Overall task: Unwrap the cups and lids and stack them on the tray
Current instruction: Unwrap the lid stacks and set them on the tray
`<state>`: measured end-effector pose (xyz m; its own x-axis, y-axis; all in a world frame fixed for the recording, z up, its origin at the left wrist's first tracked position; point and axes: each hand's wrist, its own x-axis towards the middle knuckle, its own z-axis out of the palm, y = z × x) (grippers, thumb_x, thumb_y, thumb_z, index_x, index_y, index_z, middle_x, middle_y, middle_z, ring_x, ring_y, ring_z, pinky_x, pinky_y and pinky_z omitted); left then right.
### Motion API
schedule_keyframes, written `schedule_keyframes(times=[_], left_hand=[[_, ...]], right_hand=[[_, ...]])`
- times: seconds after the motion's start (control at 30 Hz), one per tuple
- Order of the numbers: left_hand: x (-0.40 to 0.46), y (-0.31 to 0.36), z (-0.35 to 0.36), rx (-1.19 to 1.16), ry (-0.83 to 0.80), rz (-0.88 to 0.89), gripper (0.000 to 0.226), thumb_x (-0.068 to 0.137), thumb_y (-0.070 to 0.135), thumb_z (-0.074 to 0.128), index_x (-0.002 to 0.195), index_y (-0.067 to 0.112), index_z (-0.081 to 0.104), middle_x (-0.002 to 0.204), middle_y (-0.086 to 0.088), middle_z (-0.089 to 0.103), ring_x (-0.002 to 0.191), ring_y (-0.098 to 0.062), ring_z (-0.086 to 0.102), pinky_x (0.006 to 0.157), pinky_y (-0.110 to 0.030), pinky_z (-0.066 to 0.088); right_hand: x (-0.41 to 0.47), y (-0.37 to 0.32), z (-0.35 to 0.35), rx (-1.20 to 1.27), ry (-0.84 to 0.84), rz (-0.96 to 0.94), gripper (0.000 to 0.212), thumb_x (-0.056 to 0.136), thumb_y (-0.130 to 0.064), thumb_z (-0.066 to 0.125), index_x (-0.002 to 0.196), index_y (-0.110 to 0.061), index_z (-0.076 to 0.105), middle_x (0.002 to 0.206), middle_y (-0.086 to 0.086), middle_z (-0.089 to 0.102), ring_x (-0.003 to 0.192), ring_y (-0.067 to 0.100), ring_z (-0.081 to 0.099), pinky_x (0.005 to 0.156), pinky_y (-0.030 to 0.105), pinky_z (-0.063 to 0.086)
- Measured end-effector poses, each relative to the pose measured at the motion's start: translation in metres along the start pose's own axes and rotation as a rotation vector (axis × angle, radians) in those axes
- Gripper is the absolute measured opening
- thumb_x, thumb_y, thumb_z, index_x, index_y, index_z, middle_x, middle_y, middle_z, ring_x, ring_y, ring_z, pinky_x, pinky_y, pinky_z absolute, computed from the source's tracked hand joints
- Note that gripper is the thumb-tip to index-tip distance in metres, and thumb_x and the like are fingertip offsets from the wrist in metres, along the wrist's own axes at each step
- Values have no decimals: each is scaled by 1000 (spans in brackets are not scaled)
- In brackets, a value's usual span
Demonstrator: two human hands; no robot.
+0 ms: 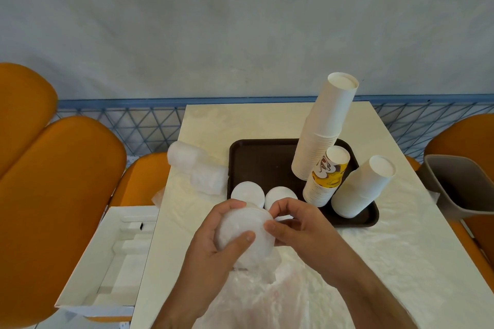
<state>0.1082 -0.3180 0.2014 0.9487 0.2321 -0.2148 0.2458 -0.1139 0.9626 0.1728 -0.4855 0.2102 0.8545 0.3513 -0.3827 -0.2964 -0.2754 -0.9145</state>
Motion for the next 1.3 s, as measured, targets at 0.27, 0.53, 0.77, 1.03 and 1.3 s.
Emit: schedule_keyframes(times=[0.27, 0.53, 0.77, 1.03, 1.3], left_hand=[[-1, 5, -4, -248, -27, -7, 46, 67, 36, 75, 103, 59, 60, 107, 31, 56, 100, -7, 61, 64, -31, 60], [-4, 9, -6, -305, -18, 14, 50, 64, 35, 74, 108, 55, 62, 105, 32, 57, 102, -9, 60, 65, -30, 60], [-4, 8, -9, -248, -61, 71, 63, 61, 29, 83, 109, 60, 58, 108, 34, 55, 96, 9, 56, 63, -23, 58], [-5, 11, -11, -277, -79, 75, 70, 64, 16, 89, 120, 44, 57, 105, 29, 60, 96, 7, 60, 62, -24, 58], [-4, 13, -11, -261, -79, 59, 68, 63, 25, 77, 124, 40, 52, 102, 37, 57, 94, 14, 57, 63, -18, 56]], right_hand=[[0, 5, -5, 279, 12, 39, 6, 95, -6, 65, 98, -5, 70, 96, 11, 72, 96, 28, 72, 88, 46, 61], [2, 7, -4, 425, 76, 36, 14, 92, -2, 66, 105, -7, 71, 97, 10, 71, 96, 30, 72, 84, 47, 61], [0, 4, -5, 445, 45, 10, 25, 94, -1, 64, 111, -17, 72, 112, 7, 71, 101, 29, 72, 83, 44, 62], [-13, -13, -4, -152, -66, -118, 56, 70, -33, 92, 115, -45, 62, 121, -23, 59, 109, 9, 64, 84, 29, 61], [-12, -19, 0, -355, -23, -193, 68, 62, -45, 94, 117, -43, 54, 122, -23, 56, 109, 5, 60, 89, 22, 58]])
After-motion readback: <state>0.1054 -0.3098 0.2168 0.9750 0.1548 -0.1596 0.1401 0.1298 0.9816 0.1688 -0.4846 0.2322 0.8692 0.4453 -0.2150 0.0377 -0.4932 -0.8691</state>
